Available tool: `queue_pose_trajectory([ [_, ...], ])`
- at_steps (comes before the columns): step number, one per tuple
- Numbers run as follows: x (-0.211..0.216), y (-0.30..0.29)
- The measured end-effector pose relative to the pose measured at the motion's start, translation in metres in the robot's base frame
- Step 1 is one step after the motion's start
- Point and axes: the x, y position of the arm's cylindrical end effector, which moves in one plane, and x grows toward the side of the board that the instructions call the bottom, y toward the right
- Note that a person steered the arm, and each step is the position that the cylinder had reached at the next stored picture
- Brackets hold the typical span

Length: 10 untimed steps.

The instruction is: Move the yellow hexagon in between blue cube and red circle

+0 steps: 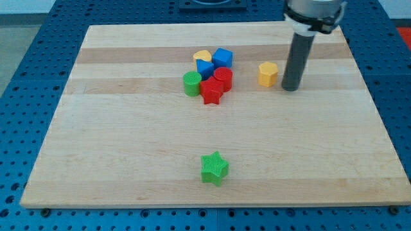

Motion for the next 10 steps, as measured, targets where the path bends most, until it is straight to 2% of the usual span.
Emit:
queue_pose_trajectory([
  [1,-0.015,-0.006],
  [4,-0.015,-0.049],
  [8,-0.019,-0.061],
  [10,-0.026,-0.090],
])
